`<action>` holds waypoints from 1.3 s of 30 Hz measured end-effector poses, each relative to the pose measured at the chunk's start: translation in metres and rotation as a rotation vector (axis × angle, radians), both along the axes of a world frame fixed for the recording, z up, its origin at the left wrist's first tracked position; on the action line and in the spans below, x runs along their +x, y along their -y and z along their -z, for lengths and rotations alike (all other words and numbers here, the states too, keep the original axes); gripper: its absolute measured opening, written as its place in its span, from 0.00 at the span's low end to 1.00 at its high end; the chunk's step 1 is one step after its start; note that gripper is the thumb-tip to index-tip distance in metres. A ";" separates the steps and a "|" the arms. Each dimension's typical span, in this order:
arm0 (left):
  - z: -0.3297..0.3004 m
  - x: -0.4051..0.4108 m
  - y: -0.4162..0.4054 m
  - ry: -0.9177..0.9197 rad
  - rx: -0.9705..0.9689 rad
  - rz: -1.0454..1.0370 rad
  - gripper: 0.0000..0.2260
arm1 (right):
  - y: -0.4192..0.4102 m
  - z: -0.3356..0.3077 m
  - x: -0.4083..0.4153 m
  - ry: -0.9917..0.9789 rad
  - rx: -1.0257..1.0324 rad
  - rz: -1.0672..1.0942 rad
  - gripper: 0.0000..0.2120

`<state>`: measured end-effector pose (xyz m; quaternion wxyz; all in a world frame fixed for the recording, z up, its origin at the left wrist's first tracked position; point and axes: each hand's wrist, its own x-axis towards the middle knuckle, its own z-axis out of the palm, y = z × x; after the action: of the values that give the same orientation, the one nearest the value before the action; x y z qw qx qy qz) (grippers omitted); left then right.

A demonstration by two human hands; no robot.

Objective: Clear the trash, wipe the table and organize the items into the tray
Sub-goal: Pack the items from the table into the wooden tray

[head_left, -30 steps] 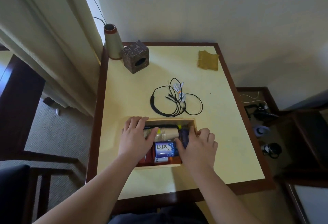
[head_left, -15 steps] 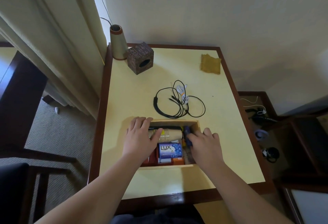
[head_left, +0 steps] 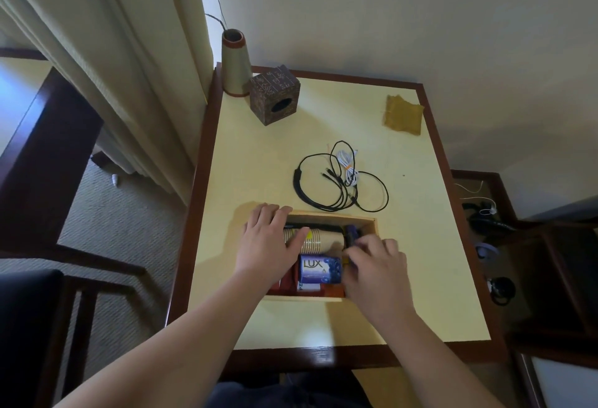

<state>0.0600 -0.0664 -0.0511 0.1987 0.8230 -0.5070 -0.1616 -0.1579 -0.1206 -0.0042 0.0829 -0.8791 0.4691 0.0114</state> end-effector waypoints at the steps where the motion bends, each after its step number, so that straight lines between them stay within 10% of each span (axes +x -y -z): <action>1: 0.001 0.000 0.000 0.000 -0.002 0.001 0.29 | -0.007 -0.002 0.002 0.049 0.061 -0.064 0.12; 21: 0.005 -0.001 0.000 0.008 -0.023 -0.010 0.28 | 0.012 -0.005 0.018 -0.240 0.150 -0.265 0.25; 39: -0.009 -0.006 0.000 0.007 0.013 -0.043 0.29 | 0.037 -0.015 -0.025 -0.208 0.201 -0.321 0.12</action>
<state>0.0540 -0.0666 -0.0418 0.1951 0.8354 -0.4890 -0.1576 -0.1829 -0.1579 0.0106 0.1184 -0.9240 0.3257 0.1618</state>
